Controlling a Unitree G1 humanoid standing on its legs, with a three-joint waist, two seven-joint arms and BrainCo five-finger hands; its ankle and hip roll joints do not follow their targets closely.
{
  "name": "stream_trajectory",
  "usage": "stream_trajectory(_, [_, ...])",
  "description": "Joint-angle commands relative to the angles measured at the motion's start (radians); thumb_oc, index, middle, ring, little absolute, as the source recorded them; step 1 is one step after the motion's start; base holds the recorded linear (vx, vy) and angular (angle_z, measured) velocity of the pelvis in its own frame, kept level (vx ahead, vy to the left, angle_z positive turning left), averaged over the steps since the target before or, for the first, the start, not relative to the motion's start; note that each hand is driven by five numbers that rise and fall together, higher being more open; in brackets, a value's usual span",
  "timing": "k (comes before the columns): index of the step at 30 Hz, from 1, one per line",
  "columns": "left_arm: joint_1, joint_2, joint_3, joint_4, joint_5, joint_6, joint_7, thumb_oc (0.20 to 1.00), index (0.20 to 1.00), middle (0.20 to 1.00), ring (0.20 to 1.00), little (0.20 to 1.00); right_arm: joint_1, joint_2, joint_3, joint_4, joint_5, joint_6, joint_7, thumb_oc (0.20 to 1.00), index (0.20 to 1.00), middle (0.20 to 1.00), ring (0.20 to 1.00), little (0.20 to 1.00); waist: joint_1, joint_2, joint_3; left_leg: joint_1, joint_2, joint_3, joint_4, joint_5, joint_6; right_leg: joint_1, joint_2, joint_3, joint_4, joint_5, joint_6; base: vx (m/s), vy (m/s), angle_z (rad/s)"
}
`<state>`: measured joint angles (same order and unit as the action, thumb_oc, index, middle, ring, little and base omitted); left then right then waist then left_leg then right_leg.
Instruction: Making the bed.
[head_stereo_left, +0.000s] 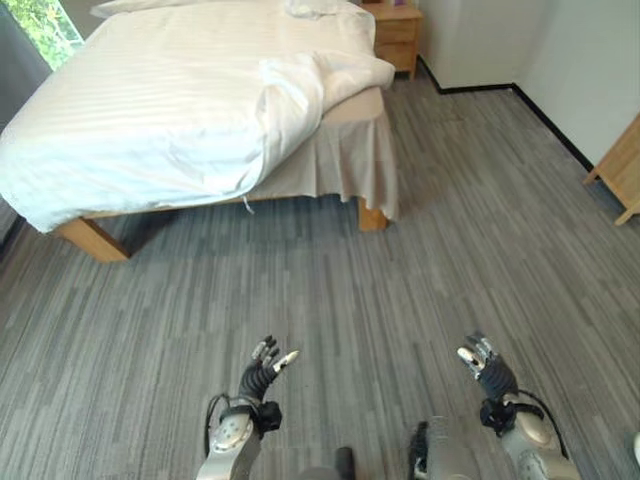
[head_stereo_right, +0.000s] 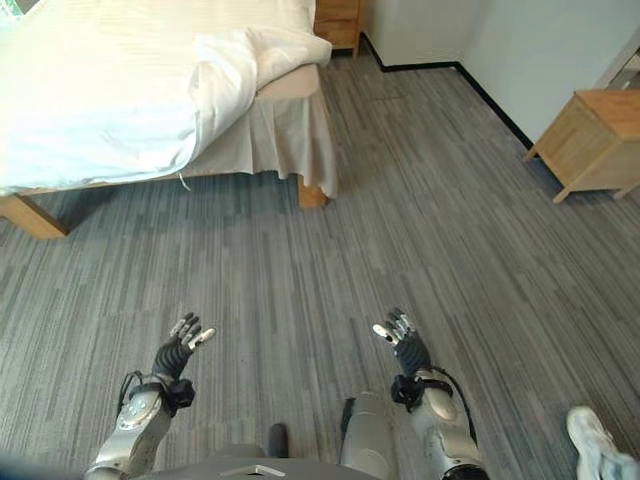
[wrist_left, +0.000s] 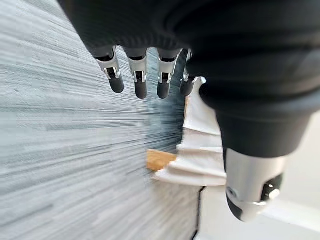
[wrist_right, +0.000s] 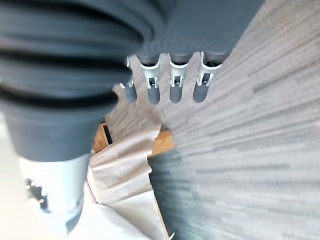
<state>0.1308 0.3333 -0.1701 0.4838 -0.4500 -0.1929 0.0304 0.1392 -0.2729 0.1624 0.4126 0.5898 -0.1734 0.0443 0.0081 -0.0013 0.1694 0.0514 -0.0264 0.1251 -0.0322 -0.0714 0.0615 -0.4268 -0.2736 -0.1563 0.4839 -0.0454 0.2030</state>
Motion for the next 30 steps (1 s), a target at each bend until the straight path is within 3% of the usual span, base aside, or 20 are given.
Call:
stream_trajectory(1, [-0.035,0.034,0.007,-0.056,0.079,-0.043,-0.036,1.000,1.000,1.000,1.000,1.000,0.062,-0.004,-0.022,-0.052,-0.023,-0.017,0.034,1.000,1.000,1.000,1.000,1.000,-0.087,-0.044,-0.036,0.173,0.066,-0.117,-0.055,0.028,-0.104,0.113,0.105,0.062,-0.465,0.342,0.038,0.58,-0.254,0.22])
stream_trajectory(4, [-0.058,0.027,-0.006,-0.063,0.085,-0.042,-0.030,1.000,1.000,1.000,1.000,1.000,0.084,0.003,-0.024,-0.055,-0.009,-0.008,0.049,1.000,1.000,1.000,1.000,1.000,-0.102,-0.038,-0.048,0.198,0.086,-0.138,-0.055,0.019,-0.117,0.120,0.115,0.073,-0.480,0.345,0.040,0.35,-0.178,0.65])
stream_trajectory(6, [-0.084,0.005,-0.015,-0.065,0.080,-0.047,-0.014,1.000,1.000,1.000,1.000,1.000,0.072,-0.013,-0.003,-0.034,-0.016,-0.004,0.058,1.000,1.000,1.000,1.000,1.000,-0.102,-0.016,-0.064,0.212,0.145,-0.156,-0.027,0.129,-0.146,0.141,0.149,0.057,-0.427,0.295,-0.008,0.31,-0.201,0.66])
stream_trajectory(7, [-0.084,0.005,-0.015,-0.065,0.080,-0.047,-0.014,1.000,1.000,1.000,1.000,1.000,0.071,-0.014,-0.003,-0.033,-0.016,-0.004,0.058,1.000,1.000,1.000,1.000,1.000,-0.104,-0.015,-0.064,0.213,0.147,-0.157,-0.029,0.129,-0.147,0.141,0.150,0.055,-0.426,0.293,-0.008,0.23,-0.174,0.40])
stream_trajectory(8, [-0.096,0.001,-0.015,-0.070,0.054,-0.046,-0.009,1.000,1.000,1.000,1.000,1.000,0.055,-0.030,-0.001,-0.039,-0.019,-0.003,0.059,1.000,1.000,1.000,1.000,1.000,-0.104,-0.006,-0.067,0.188,0.174,-0.173,0.047,0.189,-0.160,0.155,0.163,0.036,-0.412,0.256,-0.037,0.33,-0.294,0.23])
stream_trajectory(9, [-0.098,-0.001,-0.022,-0.076,0.036,-0.045,-0.022,1.000,1.000,1.000,1.000,1.000,0.041,-0.044,0.005,-0.036,0.006,-0.008,0.065,1.000,1.000,1.000,1.000,1.000,-0.100,-0.017,-0.064,0.114,0.172,-0.180,0.235,0.289,-0.181,0.214,0.178,0.016,-0.437,0.226,-0.073,0.48,-0.450,0.17])
stream_trajectory(10, [-0.095,0.002,-0.026,-0.087,0.044,-0.039,-0.026,1.000,1.000,1.000,1.000,1.000,0.040,-0.056,0.005,-0.039,0.004,-0.008,0.067,1.000,1.000,1.000,1.000,1.000,-0.088,-0.033,-0.058,0.067,0.175,-0.176,0.371,0.334,-0.179,0.255,0.187,0.011,-0.452,0.214,-0.097,0.48,-0.561,0.29])
stream_trajectory(11, [-0.095,0.005,-0.036,-0.097,0.046,-0.030,-0.033,1.000,1.000,1.000,1.000,1.000,0.037,-0.068,0.002,-0.046,0.008,-0.007,0.063,1.000,1.000,1.000,1.000,1.000,-0.080,-0.061,-0.047,-0.007,0.196,-0.131,0.547,0.367,-0.176,0.296,0.187,0.000,-0.458,0.196,-0.127,0.38,-0.495,0.25])
stream_trajectory(13, [-0.104,0.007,-0.066,-0.095,0.038,-0.014,-0.056,1.000,1.000,1.000,1.000,1.000,0.026,-0.084,0.005,-0.034,0.023,-0.001,0.058,1.000,1.000,1.000,1.000,1.000,-0.047,-0.096,-0.021,-0.120,0.182,-0.098,0.685,0.341,-0.146,0.361,0.192,0.009,-0.479,0.161,-0.155,0.38,-0.411,0.01])
stream_trajectory(15, [-0.102,0.018,-0.098,-0.113,0.070,0.006,-0.097,1.000,1.000,1.000,1.000,1.000,0.008,-0.107,-0.017,-0.015,-0.030,0.015,0.032,1.000,1.000,1.000,1.000,1.000,-0.007,-0.102,-0.012,-0.261,0.195,-0.033,0.660,0.295,-0.146,0.452,0.201,0.026,-0.521,0.138,-0.153,0.48,-0.220,-0.21])
stream_trajectory(17, [-0.088,0.014,-0.099,-0.125,0.044,-0.003,-0.098,1.000,1.000,1.000,1.000,1.000,0.014,-0.081,-0.044,-0.024,0.068,0.001,0.038,1.000,1.000,1.000,1.000,1.000,0.014,-0.098,-0.026,-0.320,0.198,0.023,0.521,0.297,-0.162,0.501,0.204,0.025,-0.551,0.125,-0.142,0.35,-0.018,-0.36])
stream_trajectory(18, [-0.087,0.014,-0.099,-0.125,0.044,-0.003,-0.098,1.000,1.000,1.000,1.000,1.000,0.014,-0.081,-0.044,-0.024,0.068,0.001,0.038,1.000,1.000,1.000,1.000,1.000,0.014,-0.101,-0.028,-0.318,0.195,0.026,0.513,0.302,-0.161,0.498,0.201,0.027,-0.551,0.127,-0.141,0.44,0.051,-0.29])
stream_trajectory(19, [-0.072,0.010,-0.101,-0.154,0.028,-0.005,-0.098,1.000,1.000,1.000,1.000,1.000,0.028,-0.067,-0.041,-0.025,0.092,-0.001,0.049,1.000,1.000,1.000,1.000,1.000,0.037,-0.086,-0.040,-0.338,0.167,0.073,0.324,0.320,-0.165,0.527,0.211,0.029,-0.563,0.099,-0.129,0.43,0.066,-0.38])
stream_trajectory(21, [-0.061,0.008,-0.102,-0.171,0.017,-0.002,-0.099,1.000,1.000,1.000,1.000,1.000,0.036,-0.063,-0.034,-0.029,0.084,0.002,0.050,1.000,1.000,1.000,1.000,1.000,0.054,-0.081,-0.048,-0.337,0.143,0.077,0.237,0.318,-0.159,0.551,0.215,0.026,-0.569,0.084,-0.121,0.45,0.072,-0.29])
stream_trajectory(22, [-0.049,0.006,-0.102,-0.192,0.009,-0.002,-0.105,1.000,1.000,1.000,1.000,1.000,0.049,-0.055,-0.023,-0.027,0.069,0.008,0.058,1.000,1.000,1.000,1.000,1.000,0.076,-0.066,-0.059,-0.332,0.113,0.065,0.069,0.347,-0.166,0.602,0.223,0.023,-0.571,0.050,-0.106,0.44,0.081,-0.13])
stream_trajectory(25, [-0.035,0.017,-0.101,-0.230,0.018,0.004,-0.115,1.000,1.000,1.000,1.000,1.000,0.060,-0.058,-0.025,-0.041,0.053,0.017,0.068,1.000,1.000,1.000,1.000,1.000,0.078,-0.062,-0.069,-0.332,0.121,0.086,0.040,0.373,-0.178,0.629,0.216,0.016,-0.571,0.049,-0.097,0.37,0.075,-0.10])
stream_trajectory(26, [-0.021,0.031,-0.097,-0.262,0.039,0.002,-0.124,1.000,1.000,1.000,1.000,1.000,0.065,-0.036,-0.012,-0.039,0.051,0.025,0.080,1.000,1.000,1.000,1.000,1.000,0.076,-0.073,-0.094,-0.306,0.107,0.089,0.067,0.294,-0.136,0.658,0.184,0.010,-0.571,0.032,-0.076,0.41,0.098,-0.08])
stream_trajectory(27, [-0.020,0.032,-0.097,-0.262,0.039,0.002,-0.124,1.000,1.000,1.000,1.000,1.000,0.065,-0.035,-0.011,-0.039,0.051,0.025,0.080,1.000,1.000,1.000,1.000,1.000,0.075,-0.074,-0.094,-0.306,0.106,0.089,0.069,0.292,-0.136,0.658,0.182,0.009,-0.571,0.031,-0.075,0.55,0.165,0.01])
stream_trajectory(28, [-0.036,0.048,-0.106,-0.275,0.065,-0.001,-0.126,1.000,1.000,1.000,1.000,1.000,0.051,-0.006,0.005,-0.032,0.067,0.020,0.084,1.000,1.000,1.000,1.000,1.000,0.080,-0.098,-0.104,-0.287,0.077,0.110,0.084,0.242,-0.102,0.652,0.134,0.025,-0.529,0.082,-0.048,0.37,0.150,0.02])
stream_trajectory(30, [-0.048,0.064,-0.116,-0.293,0.059,0.002,-0.130,1.000,1.000,1.000,1.000,1.000,0.037,0.007,0.029,-0.027,0.075,0.024,0.094,1.000,1.000,1.000,1.000,1.000,0.088,-0.107,-0.102,-0.234,0.042,0.125,0.049,0.211,-0.068,0.586,0.089,0.046,-0.358,0.189,-0.011,0.35,0.204,0.06])
